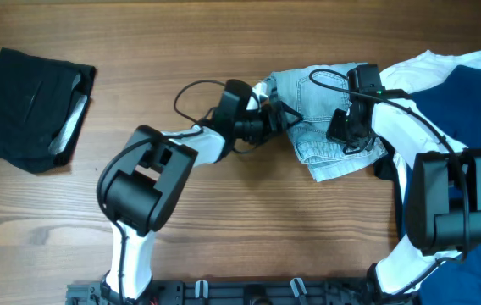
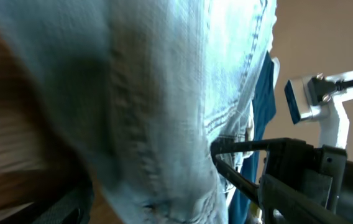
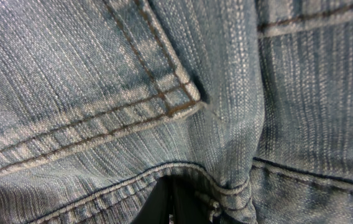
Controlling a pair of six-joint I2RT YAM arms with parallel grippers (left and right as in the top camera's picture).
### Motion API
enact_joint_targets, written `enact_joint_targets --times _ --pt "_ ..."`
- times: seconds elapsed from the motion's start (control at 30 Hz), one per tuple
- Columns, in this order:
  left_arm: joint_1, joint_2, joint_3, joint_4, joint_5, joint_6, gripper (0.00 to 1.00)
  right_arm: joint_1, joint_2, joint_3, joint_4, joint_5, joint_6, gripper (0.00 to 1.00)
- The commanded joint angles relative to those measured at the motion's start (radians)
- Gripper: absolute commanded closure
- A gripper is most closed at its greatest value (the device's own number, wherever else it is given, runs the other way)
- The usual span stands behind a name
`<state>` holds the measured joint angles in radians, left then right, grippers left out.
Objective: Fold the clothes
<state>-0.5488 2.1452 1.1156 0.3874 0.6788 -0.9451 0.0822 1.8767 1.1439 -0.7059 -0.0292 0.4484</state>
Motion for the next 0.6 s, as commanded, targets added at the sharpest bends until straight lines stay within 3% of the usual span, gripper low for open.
enact_joint_targets --times 0.0,0.17,0.23,0.4,0.57 --pt "-0.042 0.062 -0.006 -0.026 -0.077 -0.064 0.2 0.002 0.119 -0.056 0.014 -0.033 -0.005 0.95" --pt "-0.068 0.062 -0.003 -0.008 -0.22 -0.143 0.38 0.002 0.119 -0.056 0.014 -0.033 -0.005 0.96" --pt "-0.077 0.062 0.0 0.003 -0.269 -0.169 0.4 0.002 0.119 -0.056 0.014 -0.033 -0.005 0.96" --pt "-0.108 0.062 0.022 0.011 -0.295 -0.171 0.53 0.002 0.119 -0.056 0.013 -0.033 -0.005 0.96" --pt "-0.111 0.061 0.022 -0.012 -0.267 -0.074 0.91 0.002 0.115 -0.056 0.01 -0.032 -0.04 0.96"
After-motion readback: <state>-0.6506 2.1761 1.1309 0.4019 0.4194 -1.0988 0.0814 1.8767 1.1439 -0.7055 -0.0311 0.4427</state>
